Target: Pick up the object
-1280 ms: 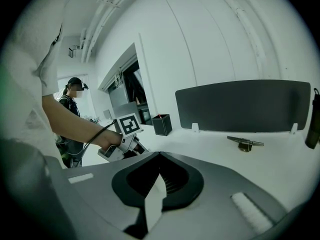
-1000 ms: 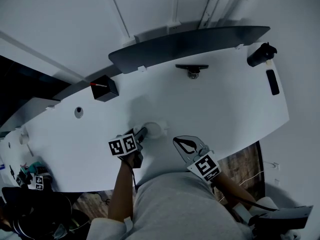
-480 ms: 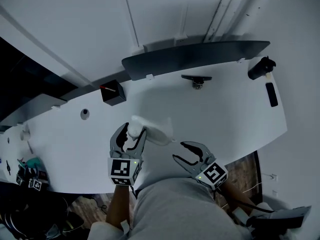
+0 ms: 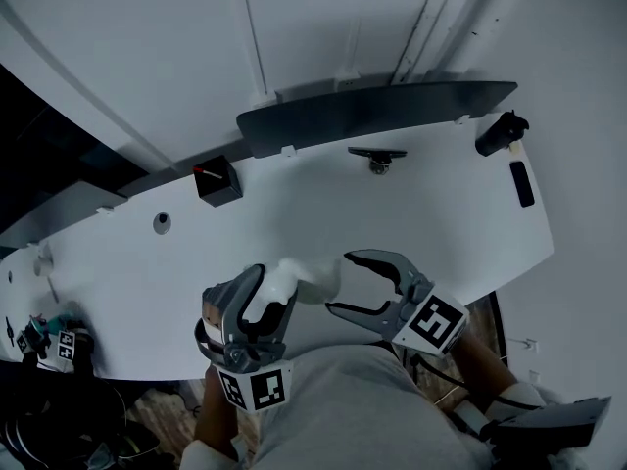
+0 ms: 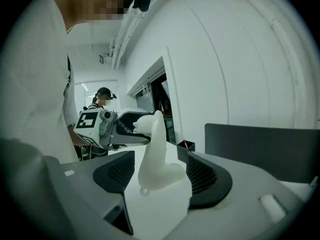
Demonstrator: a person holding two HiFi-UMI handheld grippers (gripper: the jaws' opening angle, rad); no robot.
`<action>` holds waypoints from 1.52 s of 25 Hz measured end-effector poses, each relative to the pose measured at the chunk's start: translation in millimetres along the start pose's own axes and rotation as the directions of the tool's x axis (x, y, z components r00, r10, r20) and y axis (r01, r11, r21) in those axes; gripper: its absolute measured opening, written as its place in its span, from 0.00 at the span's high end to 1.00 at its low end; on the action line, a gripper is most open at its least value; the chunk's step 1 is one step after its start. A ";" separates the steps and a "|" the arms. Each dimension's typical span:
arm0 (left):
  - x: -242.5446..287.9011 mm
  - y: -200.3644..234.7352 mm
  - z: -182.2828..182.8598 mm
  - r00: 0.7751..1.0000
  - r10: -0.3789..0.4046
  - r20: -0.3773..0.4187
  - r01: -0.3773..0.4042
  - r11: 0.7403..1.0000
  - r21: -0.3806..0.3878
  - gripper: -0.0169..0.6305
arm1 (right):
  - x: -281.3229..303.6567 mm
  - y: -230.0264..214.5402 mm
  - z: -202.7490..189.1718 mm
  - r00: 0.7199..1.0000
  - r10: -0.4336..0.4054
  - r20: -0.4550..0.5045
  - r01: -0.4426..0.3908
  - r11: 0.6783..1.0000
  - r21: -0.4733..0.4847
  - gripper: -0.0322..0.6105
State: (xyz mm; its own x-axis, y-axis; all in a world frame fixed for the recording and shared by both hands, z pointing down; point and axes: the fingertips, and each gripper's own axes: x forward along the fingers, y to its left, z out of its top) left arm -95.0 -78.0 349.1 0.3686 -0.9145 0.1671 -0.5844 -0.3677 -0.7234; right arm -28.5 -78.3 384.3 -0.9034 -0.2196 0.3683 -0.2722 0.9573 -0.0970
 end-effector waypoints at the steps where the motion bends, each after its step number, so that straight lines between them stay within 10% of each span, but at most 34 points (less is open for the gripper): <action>1: -1.4 -2.5 6.1 1.000 -0.002 0.012 0.002 0.999 0.036 0.58 | 8.4 4.1 0.8 1.000 0.018 -0.015 -0.018 1.000 -0.004 0.44; 10: -14.4 -20.3 30.5 0.999 0.001 0.049 -0.015 0.954 0.298 0.58 | 54.2 27.3 -7.1 0.988 -0.026 -0.152 -0.018 0.959 -0.283 0.61; 19: -24.7 -22.5 22.9 0.994 0.067 0.082 -0.094 0.917 0.387 0.57 | 60.9 30.7 -3.8 0.993 -0.066 -0.095 0.038 0.962 -0.272 0.66; 29: -45.1 -11.4 10.9 0.995 0.086 0.052 -0.097 0.960 0.263 0.52 | 60.8 18.7 -6.0 0.987 -0.147 -0.063 0.129 0.966 -0.226 0.67; 33: -65.5 3.4 -3.2 0.988 0.148 0.037 -0.152 0.971 0.185 0.69 | 56.6 8.6 0.9 0.984 -0.179 -0.021 0.174 0.973 -0.149 0.68; 35: -76.3 16.3 -16.0 0.980 0.197 0.009 -0.197 0.975 0.102 0.96 | 54.8 8.9 7.9 0.984 -0.174 0.024 0.176 0.980 -0.093 0.68; 38: -78.7 27.2 -47.2 0.979 0.186 -0.087 -0.199 0.963 -0.180 0.97 | 55.3 14.1 13.1 0.984 -0.161 0.073 0.164 0.986 -0.038 0.68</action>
State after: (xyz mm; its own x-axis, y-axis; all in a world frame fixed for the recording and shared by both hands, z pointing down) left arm -174.0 -24.0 347.9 0.1895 -0.9780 0.0870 -0.7662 -0.2027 -0.6098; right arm -86.6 -79.4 391.2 -0.8696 -0.3836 0.3109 -0.4037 0.9149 -0.0005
